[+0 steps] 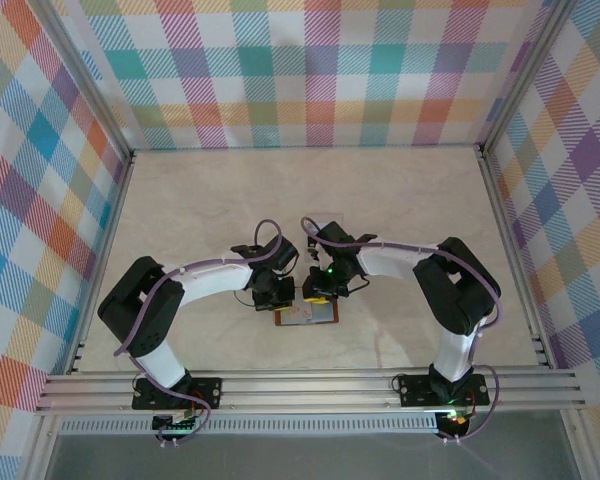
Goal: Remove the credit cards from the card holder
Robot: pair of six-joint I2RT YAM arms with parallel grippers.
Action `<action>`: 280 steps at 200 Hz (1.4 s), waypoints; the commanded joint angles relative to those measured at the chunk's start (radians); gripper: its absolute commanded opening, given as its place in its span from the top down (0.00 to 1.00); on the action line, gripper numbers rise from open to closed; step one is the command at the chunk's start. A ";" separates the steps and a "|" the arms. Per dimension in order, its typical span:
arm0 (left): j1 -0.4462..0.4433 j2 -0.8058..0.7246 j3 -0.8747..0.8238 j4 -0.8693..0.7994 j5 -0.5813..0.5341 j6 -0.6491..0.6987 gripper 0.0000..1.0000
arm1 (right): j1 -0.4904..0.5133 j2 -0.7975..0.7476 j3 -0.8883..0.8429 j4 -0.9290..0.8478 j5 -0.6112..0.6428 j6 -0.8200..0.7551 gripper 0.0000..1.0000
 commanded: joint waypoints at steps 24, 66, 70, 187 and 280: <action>-0.008 0.044 -0.007 -0.068 -0.041 0.020 0.93 | -0.012 0.017 -0.046 0.080 -0.072 -0.012 0.78; -0.008 0.047 -0.009 -0.069 -0.043 0.022 0.93 | -0.020 0.034 -0.076 0.124 -0.104 0.004 0.77; -0.008 0.045 -0.009 -0.069 -0.043 0.021 0.93 | -0.020 0.036 -0.079 0.126 -0.105 0.005 0.77; -0.008 0.035 -0.012 -0.070 -0.048 0.018 0.93 | -0.037 0.013 -0.128 0.160 -0.092 0.031 0.90; -0.008 0.031 0.001 -0.082 -0.055 0.025 0.94 | -0.077 -0.087 -0.151 0.066 -0.030 0.000 0.94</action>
